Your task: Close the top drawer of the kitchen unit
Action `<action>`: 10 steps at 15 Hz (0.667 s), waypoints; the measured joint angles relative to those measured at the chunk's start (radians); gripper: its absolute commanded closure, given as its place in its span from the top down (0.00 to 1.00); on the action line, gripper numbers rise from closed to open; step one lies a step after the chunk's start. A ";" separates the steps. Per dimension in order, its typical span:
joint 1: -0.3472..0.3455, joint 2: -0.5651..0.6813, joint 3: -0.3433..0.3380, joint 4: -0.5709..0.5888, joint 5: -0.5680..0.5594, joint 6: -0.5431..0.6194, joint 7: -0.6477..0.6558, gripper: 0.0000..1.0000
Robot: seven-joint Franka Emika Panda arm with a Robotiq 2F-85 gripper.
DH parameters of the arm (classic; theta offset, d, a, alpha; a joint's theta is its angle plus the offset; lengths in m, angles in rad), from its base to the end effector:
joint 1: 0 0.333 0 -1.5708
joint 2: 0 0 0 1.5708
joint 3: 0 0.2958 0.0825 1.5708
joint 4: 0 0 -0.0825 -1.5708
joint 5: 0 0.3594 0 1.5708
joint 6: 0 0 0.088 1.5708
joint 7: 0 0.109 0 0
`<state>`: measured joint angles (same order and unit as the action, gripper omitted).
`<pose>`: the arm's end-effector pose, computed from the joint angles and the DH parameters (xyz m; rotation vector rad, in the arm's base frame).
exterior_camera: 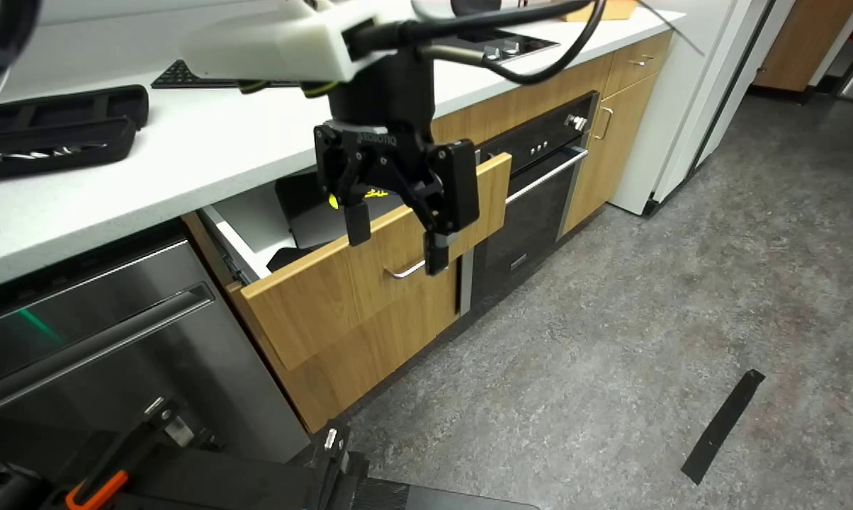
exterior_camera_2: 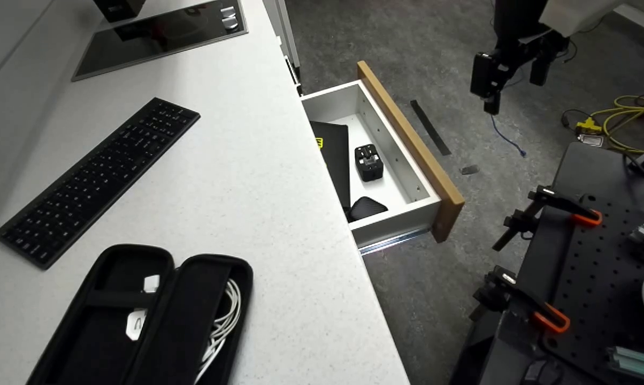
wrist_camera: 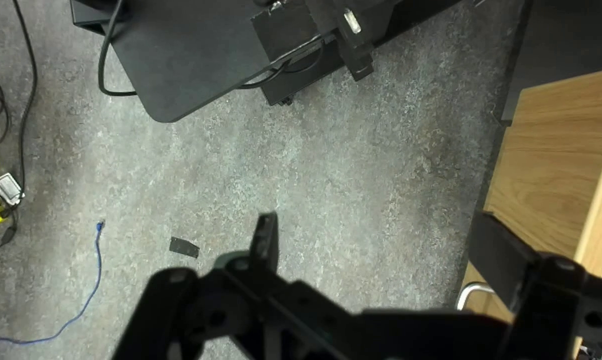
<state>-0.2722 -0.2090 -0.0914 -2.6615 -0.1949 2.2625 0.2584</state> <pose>0.3517 -0.1379 0.2908 2.9322 -0.7166 -0.2949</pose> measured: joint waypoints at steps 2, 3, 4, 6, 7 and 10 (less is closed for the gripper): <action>0.001 0.000 -0.001 0.001 0.000 0.000 0.000 1.00; 0.002 0.001 -0.001 0.000 -0.001 0.001 0.002 1.00; 0.002 0.007 -0.001 0.001 -0.002 0.017 0.017 1.00; 0.002 0.047 -0.010 0.010 -0.002 0.071 0.051 1.00; 0.001 0.081 -0.018 0.023 -0.002 0.105 0.070 1.00; 0.001 0.217 -0.048 0.094 0.002 0.207 0.131 1.00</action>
<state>-0.2710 0.0084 -0.1391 -2.5673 -0.1933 2.4698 0.3897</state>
